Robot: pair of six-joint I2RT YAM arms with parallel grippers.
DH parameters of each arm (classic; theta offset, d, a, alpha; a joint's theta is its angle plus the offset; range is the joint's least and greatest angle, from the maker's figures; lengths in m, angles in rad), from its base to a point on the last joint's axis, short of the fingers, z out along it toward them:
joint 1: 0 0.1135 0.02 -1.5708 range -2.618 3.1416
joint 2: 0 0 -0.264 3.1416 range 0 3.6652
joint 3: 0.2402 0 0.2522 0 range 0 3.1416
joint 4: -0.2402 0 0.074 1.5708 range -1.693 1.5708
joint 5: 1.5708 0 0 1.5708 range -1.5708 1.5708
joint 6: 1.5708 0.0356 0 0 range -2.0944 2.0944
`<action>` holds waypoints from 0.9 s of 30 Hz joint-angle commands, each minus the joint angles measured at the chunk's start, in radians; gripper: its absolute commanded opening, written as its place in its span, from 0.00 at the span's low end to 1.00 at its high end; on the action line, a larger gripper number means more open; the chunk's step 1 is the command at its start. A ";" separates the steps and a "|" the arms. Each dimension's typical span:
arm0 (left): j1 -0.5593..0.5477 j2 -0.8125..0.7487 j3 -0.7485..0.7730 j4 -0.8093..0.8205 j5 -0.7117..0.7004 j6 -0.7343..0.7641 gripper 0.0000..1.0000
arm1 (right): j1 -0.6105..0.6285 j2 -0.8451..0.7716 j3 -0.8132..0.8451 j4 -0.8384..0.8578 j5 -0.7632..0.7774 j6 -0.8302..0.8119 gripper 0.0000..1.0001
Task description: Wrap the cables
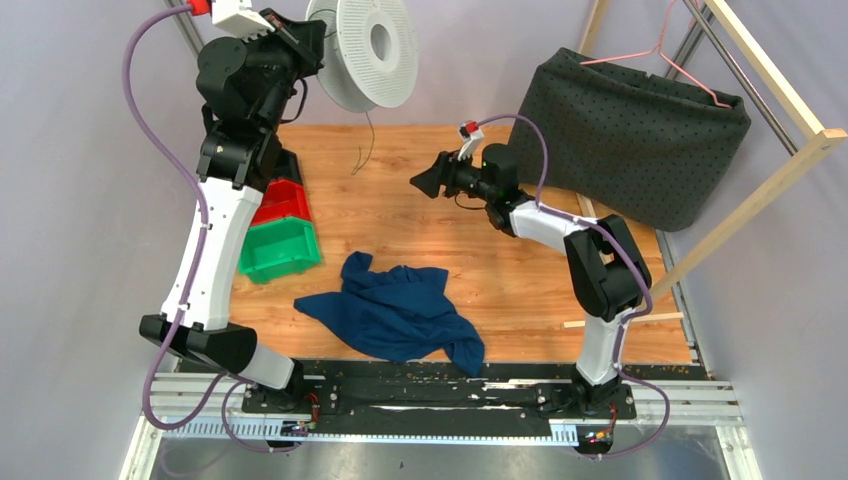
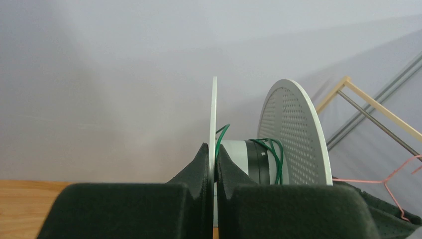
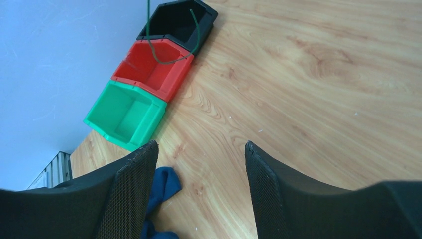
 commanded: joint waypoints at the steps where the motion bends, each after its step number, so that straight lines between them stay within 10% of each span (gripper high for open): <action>1: -0.007 0.001 0.044 0.065 -0.046 -0.013 0.00 | 0.022 0.015 0.044 0.020 0.033 -0.053 0.68; 17: -0.020 0.044 0.098 0.095 -0.033 -0.054 0.00 | 0.075 0.103 0.164 -0.036 0.072 -0.058 0.65; 23: -0.025 0.032 0.095 0.093 -0.045 -0.046 0.00 | 0.079 0.145 0.178 -0.022 0.072 -0.012 0.02; 27: -0.025 0.022 0.058 0.108 -0.091 -0.026 0.00 | 0.079 0.117 0.172 -0.091 0.050 -0.033 0.01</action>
